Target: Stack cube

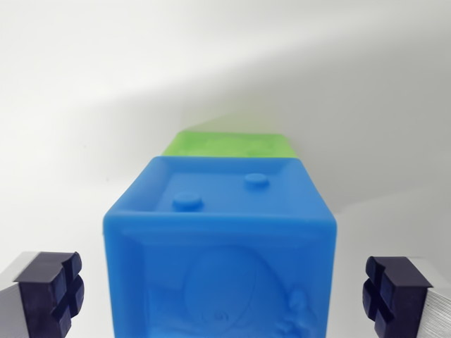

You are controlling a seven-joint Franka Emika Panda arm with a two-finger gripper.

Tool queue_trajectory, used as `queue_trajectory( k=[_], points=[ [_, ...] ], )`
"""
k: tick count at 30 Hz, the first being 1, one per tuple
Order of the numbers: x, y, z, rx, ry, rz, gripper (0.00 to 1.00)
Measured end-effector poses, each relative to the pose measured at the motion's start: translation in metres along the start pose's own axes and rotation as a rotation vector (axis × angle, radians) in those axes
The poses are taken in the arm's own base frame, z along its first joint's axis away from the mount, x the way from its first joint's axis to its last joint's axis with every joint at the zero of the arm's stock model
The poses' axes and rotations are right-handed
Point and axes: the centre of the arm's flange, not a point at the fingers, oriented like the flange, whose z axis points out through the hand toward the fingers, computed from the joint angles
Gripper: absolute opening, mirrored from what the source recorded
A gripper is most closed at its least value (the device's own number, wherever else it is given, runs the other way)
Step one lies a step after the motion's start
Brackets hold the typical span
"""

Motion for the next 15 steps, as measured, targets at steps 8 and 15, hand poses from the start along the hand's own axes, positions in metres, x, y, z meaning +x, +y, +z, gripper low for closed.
queue_trajectory(
  k=[8,15],
  points=[
    [0.000,0.000,-0.022,0.001,0.000,0.000,1.00],
    [0.000,0.000,-0.047,0.002,0.001,-0.002,1.00]
  ],
)
